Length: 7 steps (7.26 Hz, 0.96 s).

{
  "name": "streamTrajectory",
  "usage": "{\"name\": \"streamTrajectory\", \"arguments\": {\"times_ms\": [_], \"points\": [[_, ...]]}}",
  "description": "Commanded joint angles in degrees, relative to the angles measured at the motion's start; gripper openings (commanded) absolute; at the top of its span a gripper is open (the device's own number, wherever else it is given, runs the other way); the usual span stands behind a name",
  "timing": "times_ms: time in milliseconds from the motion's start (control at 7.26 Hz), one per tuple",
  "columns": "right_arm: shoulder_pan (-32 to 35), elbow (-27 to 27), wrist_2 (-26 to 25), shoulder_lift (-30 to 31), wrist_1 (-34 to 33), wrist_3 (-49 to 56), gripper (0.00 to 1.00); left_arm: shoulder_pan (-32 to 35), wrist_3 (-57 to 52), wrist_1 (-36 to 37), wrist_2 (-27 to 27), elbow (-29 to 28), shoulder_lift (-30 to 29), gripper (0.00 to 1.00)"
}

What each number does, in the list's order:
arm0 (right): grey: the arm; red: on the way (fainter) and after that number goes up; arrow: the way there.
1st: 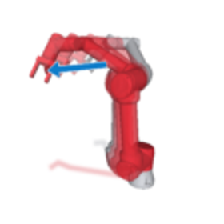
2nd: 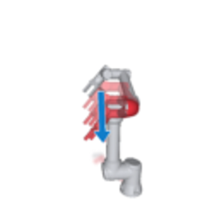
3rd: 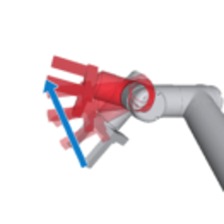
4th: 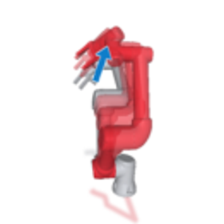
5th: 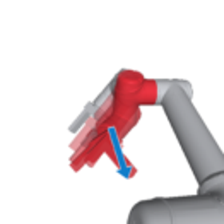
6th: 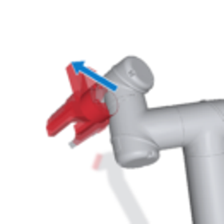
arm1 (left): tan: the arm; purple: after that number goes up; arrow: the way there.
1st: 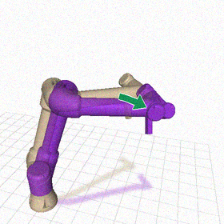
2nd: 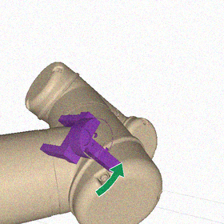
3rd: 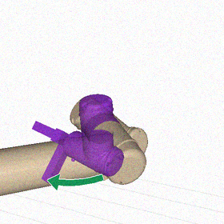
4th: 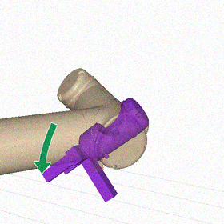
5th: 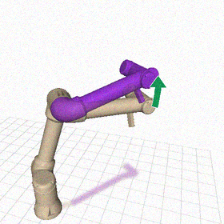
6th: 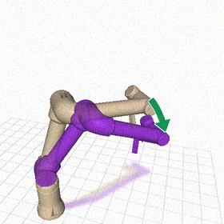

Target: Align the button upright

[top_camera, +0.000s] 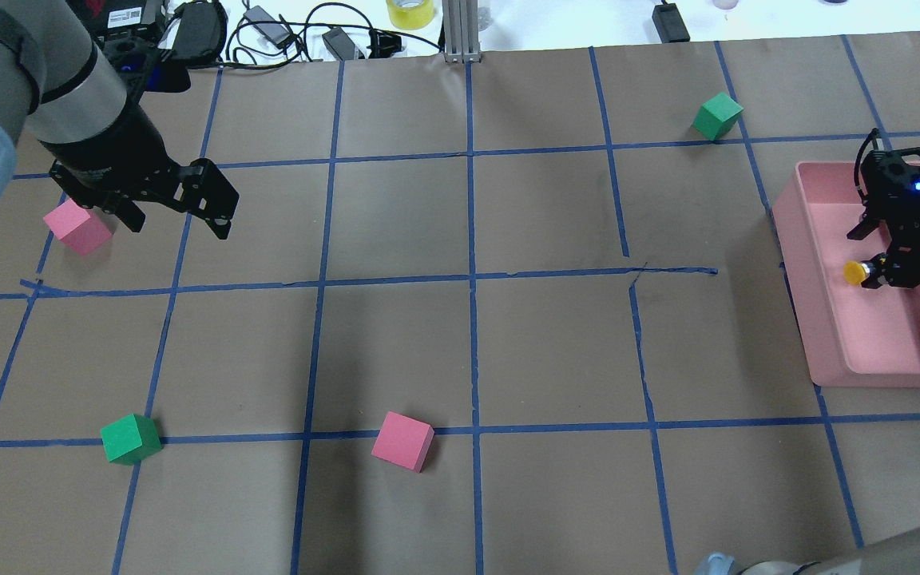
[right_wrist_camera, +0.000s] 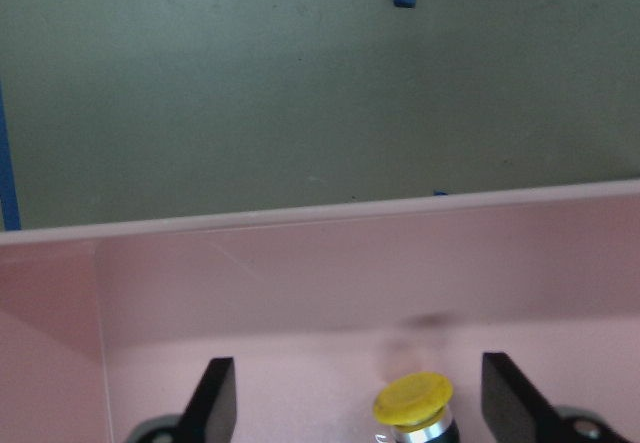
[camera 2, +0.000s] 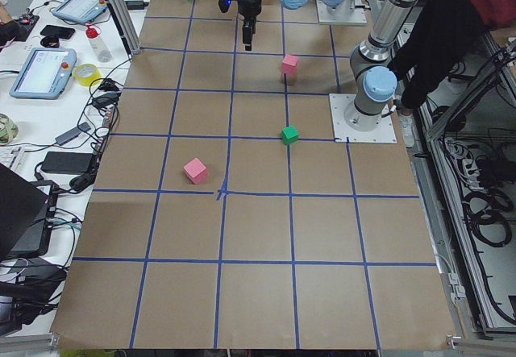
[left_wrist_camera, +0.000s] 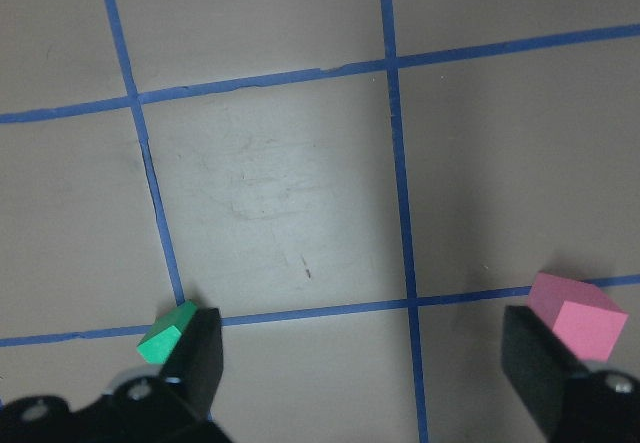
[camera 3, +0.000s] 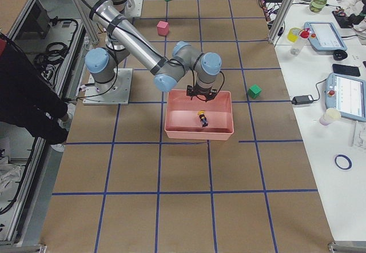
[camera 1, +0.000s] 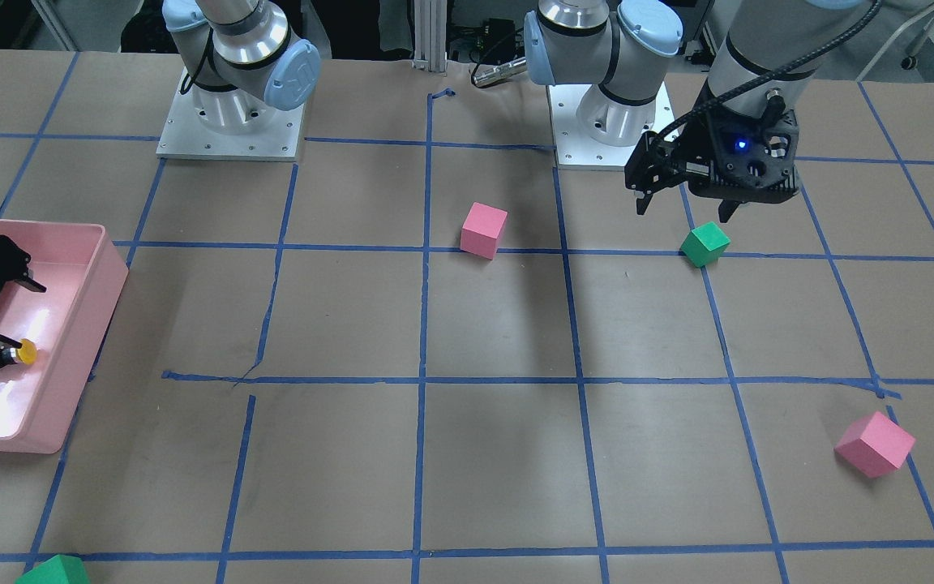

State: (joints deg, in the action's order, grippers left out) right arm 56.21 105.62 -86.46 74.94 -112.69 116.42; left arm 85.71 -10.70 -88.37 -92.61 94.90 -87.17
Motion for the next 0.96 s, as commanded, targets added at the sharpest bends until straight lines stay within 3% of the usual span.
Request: {"name": "streamTrajectory", "arguments": {"times_ms": [0, 276, 827], "points": [[-0.22, 0.46, -0.64, -1.63, 0.01, -1.01, 1.0, -0.01, 0.07, -1.18, -0.03, -2.87, -0.99, 1.0], [-0.31, 0.81, -0.64, -2.52, 0.01, -1.02, 1.0, 0.07, -0.19, -1.71, 0.06, -5.76, -0.46, 1.0], [-0.31, 2.65, -0.64, -2.61, -0.25, -2.51, 1.0, 0.34, 0.07, -1.72, 0.23, -4.81, 0.33, 1.0]]}}
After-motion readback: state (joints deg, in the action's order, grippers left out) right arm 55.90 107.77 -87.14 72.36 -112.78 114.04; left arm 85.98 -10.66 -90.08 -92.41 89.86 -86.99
